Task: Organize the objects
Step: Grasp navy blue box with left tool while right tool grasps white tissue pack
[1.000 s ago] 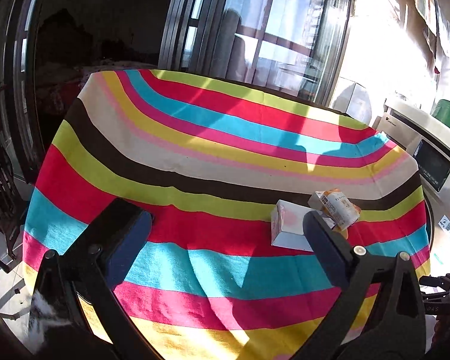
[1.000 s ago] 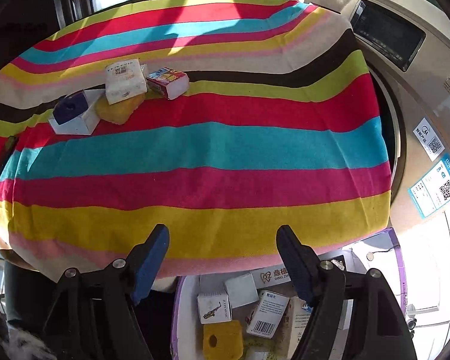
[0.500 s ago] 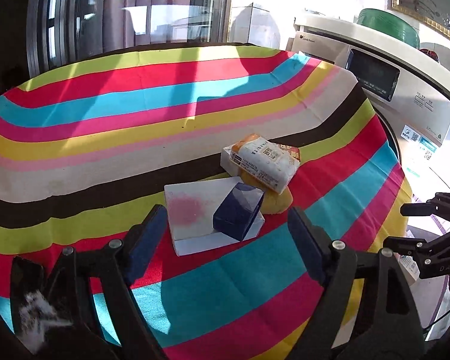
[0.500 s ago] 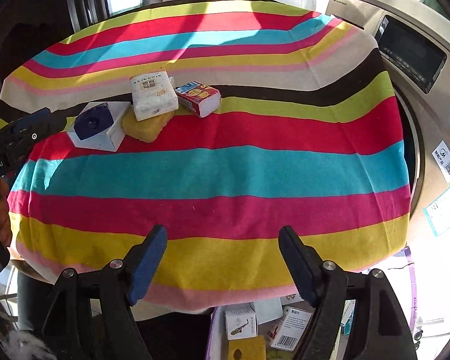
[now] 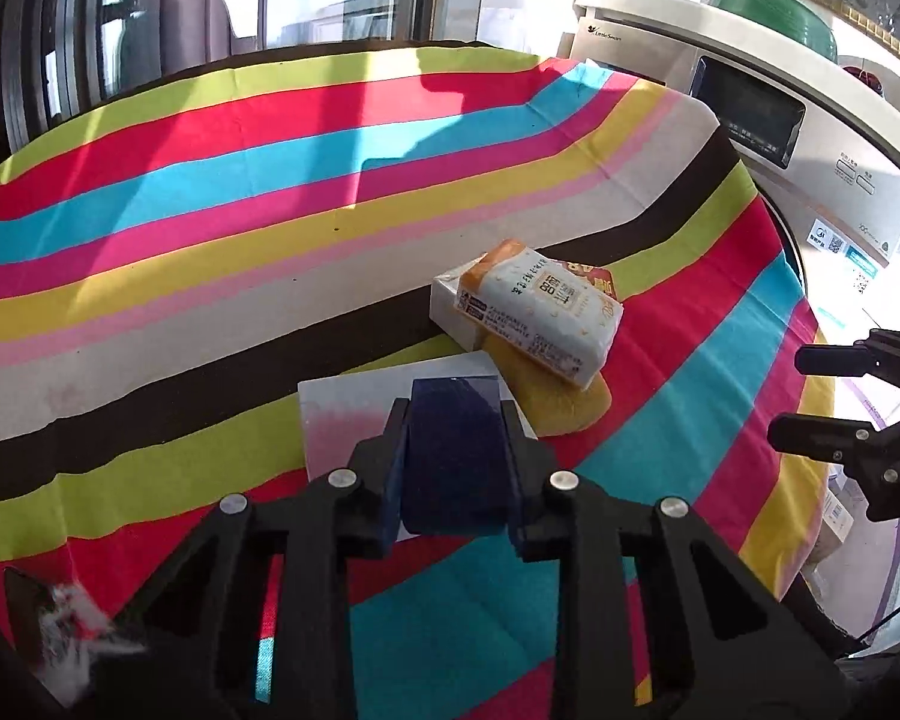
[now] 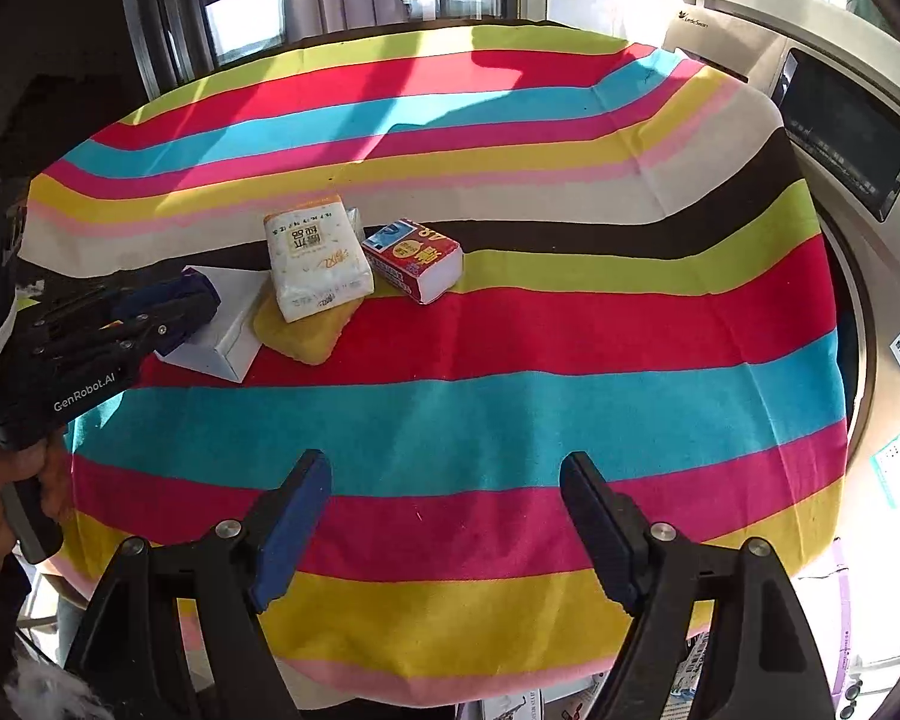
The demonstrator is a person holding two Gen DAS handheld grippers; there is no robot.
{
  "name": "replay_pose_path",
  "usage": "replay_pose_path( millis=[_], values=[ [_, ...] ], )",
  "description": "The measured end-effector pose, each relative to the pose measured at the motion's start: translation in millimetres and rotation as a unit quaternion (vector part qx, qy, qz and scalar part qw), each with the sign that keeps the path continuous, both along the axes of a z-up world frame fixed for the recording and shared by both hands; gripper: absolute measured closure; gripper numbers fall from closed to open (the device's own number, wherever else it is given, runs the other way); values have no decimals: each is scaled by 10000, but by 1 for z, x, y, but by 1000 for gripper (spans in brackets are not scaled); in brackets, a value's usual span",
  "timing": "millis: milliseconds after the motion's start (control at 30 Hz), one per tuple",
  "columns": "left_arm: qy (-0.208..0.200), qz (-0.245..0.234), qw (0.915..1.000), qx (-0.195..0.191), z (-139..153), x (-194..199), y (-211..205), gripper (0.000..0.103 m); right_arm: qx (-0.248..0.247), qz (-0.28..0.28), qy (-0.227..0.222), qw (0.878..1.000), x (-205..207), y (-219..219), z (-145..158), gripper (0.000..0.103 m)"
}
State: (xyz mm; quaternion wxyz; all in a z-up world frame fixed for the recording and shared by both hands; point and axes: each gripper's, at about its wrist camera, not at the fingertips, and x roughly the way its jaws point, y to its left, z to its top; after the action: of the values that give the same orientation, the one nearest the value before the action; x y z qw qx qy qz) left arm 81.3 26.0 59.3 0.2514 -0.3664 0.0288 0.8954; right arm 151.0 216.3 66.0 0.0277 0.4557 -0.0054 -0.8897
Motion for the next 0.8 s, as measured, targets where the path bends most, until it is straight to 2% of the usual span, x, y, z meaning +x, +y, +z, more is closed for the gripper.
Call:
replay_pose_path(
  millis=[133,200,267,333,433,533,600,700,800],
  values=[
    [11,519,9982,286,7,12,-37,72,40,216,239,9995,-24,-20,9,23],
    [76,942,9943,487,14,20,-65,72,40,338,346,9988,-36,-31,13,23],
    [179,1451,9866,720,26,27,-100,72,68,457,473,9978,-47,-42,17,22],
    [377,2002,9748,914,43,35,-139,72,137,526,587,9968,-56,-50,20,21],
    [767,2567,9576,1060,66,45,-188,72,191,595,651,9959,-68,-58,24,21],
    [795,2916,9467,1117,71,50,-221,72,357,682,734,9943,-76,-65,24,20],
    [807,3004,9436,1135,71,54,-231,72,490,679,718,9939,-80,-68,21,20],
    [904,3104,9387,1196,74,64,-238,72,398,763,610,9944,-88,-70,14,20],
    [938,3136,9375,1179,79,66,-238,72,425,937,545,9932,-96,-76,4,20]
  ],
)
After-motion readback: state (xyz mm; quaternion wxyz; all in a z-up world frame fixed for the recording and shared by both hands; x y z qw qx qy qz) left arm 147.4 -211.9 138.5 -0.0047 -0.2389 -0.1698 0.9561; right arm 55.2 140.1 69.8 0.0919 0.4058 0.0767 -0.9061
